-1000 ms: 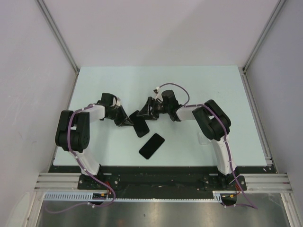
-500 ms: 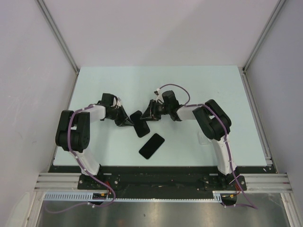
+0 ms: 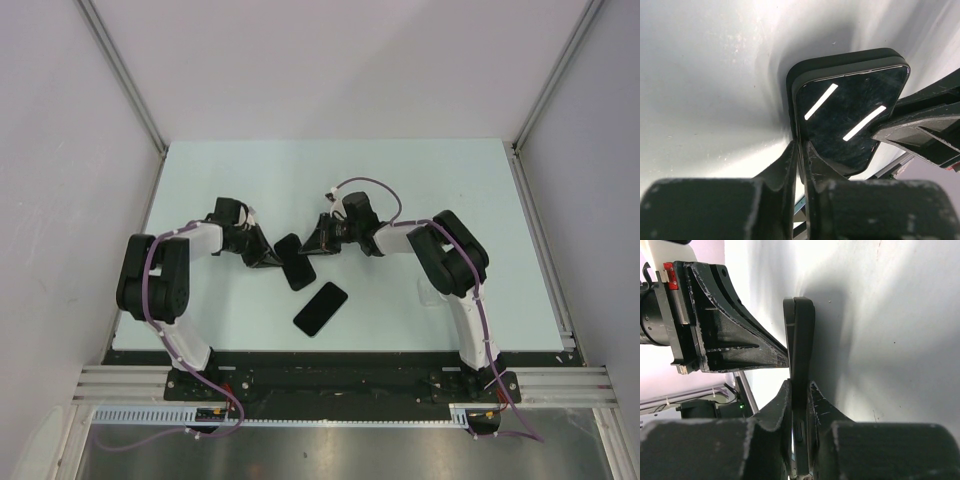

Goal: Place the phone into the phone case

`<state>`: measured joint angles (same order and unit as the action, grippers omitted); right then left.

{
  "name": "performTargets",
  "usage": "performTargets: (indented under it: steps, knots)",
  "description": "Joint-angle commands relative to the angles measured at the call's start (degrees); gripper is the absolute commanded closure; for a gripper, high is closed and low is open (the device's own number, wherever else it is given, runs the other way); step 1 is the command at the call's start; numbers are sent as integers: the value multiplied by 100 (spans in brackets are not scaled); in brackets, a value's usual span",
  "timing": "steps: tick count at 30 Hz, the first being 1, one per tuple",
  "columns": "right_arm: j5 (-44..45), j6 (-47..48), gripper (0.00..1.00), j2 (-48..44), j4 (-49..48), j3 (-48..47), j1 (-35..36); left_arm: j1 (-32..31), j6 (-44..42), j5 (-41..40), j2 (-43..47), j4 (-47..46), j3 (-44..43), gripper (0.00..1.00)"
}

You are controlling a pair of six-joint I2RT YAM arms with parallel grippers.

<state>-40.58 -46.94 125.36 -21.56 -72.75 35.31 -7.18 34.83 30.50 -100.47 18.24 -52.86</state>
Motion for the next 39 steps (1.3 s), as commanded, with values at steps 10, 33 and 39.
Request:
performTargets:
  steps: [10,33,39]
  knots:
    - [-810,211,100,-987,-199,200,-577,331,-275,147,1755,137,-41,45]
    - [-2156,-4078,100,-1532,-6967,2054,-1088,261,1649,2900,2356,-4266,1190,27]
    - [-2147,-4113,100,-1497,-6967,2090,-1044,112,2019,2962,2286,-4803,1243,29]
